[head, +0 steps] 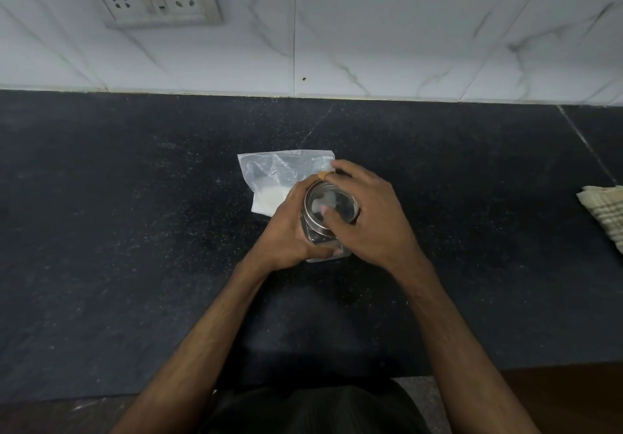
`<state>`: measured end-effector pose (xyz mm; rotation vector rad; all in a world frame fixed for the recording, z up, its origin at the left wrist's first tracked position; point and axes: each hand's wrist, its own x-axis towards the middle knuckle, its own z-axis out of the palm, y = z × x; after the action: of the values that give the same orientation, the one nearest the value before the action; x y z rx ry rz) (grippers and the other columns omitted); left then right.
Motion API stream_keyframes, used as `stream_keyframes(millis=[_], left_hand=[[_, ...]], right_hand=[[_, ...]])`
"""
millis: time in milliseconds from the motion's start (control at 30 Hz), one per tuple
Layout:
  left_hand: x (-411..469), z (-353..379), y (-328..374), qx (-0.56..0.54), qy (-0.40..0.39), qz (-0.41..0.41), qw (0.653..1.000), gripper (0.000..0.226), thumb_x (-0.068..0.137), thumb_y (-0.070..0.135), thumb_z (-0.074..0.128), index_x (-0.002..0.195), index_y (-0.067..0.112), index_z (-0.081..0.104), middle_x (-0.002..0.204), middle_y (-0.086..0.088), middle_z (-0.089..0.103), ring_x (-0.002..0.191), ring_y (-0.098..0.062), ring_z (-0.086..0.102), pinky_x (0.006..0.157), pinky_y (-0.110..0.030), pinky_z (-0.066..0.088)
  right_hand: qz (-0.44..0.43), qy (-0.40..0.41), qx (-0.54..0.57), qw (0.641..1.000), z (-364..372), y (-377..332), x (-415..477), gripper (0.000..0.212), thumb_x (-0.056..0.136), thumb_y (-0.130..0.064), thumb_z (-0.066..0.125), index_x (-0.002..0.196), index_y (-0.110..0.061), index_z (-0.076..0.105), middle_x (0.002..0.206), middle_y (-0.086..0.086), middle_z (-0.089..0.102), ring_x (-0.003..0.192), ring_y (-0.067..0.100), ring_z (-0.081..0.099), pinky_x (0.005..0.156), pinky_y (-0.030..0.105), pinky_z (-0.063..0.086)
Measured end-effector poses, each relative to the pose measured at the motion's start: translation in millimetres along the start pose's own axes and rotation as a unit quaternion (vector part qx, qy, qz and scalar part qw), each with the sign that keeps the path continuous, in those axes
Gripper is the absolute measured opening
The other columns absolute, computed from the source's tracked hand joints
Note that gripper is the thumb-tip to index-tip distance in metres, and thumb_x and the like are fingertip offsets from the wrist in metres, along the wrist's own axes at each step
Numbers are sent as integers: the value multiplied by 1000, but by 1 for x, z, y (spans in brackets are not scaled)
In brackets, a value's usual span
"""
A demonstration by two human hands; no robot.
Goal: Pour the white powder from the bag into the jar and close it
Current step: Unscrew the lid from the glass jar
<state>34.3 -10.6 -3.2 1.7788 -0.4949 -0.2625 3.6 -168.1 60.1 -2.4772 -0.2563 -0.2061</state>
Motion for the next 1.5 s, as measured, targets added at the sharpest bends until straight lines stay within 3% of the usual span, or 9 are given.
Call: stream_keyframes(millis=[167, 367, 533, 733, 833, 1000, 1133, 1300, 1500], left_hand=[[4, 0, -9, 21, 4, -6, 1000, 107, 53, 9, 94, 142, 16, 35, 137, -5, 53, 128, -21, 54, 105, -48, 46], [4, 0, -10, 29, 8, -3, 1000, 109, 54, 18, 95, 144, 18, 33, 139, -4, 52, 129, -21, 54, 104, -47, 48], [5, 0, -9, 12, 3, -6, 1000, 105, 54, 11, 95, 141, 14, 36, 137, -5, 53, 128, -23, 55, 104, -50, 47], [-1, -2, 0, -6, -16, -17, 1000, 118, 53, 24, 89, 147, 38, 20, 139, 11, 50, 130, -1, 50, 105, -20, 44], [-1, -2, -3, -10, -23, -30, 999, 128, 53, 19, 92, 154, 26, 13, 145, 8, 47, 134, -5, 48, 108, -27, 43], [1, -1, -2, 7, -18, -9, 1000, 123, 56, 13, 92, 153, 16, 18, 150, 9, 42, 139, -7, 42, 115, -32, 37], [0, -1, -3, 8, -24, -12, 1000, 125, 60, 4, 92, 155, 23, 13, 148, 4, 46, 136, -11, 48, 112, -36, 42], [2, 0, -3, 21, -14, -8, 1000, 124, 58, 12, 95, 153, 11, 16, 154, 10, 37, 143, -2, 35, 118, -26, 32], [0, 1, -5, -2, -16, -18, 1000, 126, 61, -1, 91, 155, 20, 11, 147, 7, 47, 134, -4, 48, 104, -18, 42]], right_hand=[[-10, -33, -30, 999, 4, -9, 2, 60, 73, -45, 67, 127, -19, 62, 127, -4, 55, 115, 11, 53, 105, 45, 43], [-9, -51, -142, 988, -3, -22, 8, 71, 76, -65, 61, 135, -24, 56, 136, -3, 53, 124, 15, 49, 108, 40, 36], [-24, -73, -142, 987, -4, -28, 8, 55, 78, -39, 69, 129, -19, 60, 128, -1, 55, 113, 18, 51, 96, 38, 45], [10, -114, -109, 987, -21, -20, 15, 79, 72, -58, 74, 140, -26, 49, 137, -5, 49, 119, 14, 51, 101, 38, 44], [24, -118, -92, 988, -16, -20, 12, 77, 72, -54, 73, 139, -23, 51, 130, -6, 50, 113, 12, 53, 98, 36, 47], [-13, -178, -106, 978, -18, -19, 12, 75, 78, -45, 70, 145, -24, 44, 155, -4, 37, 145, 16, 29, 122, 48, 15], [6, -46, -76, 996, 4, -23, -3, 63, 81, -44, 68, 136, -17, 54, 142, 0, 51, 131, 16, 46, 114, 44, 33], [-20, -123, -39, 991, 0, -19, -1, 67, 80, -30, 68, 143, -28, 47, 154, -8, 42, 150, 11, 20, 123, 48, -2], [1, -9, -51, 999, 3, -14, -4, 64, 78, -47, 70, 134, -21, 55, 134, -5, 55, 123, 12, 51, 112, 44, 35]])
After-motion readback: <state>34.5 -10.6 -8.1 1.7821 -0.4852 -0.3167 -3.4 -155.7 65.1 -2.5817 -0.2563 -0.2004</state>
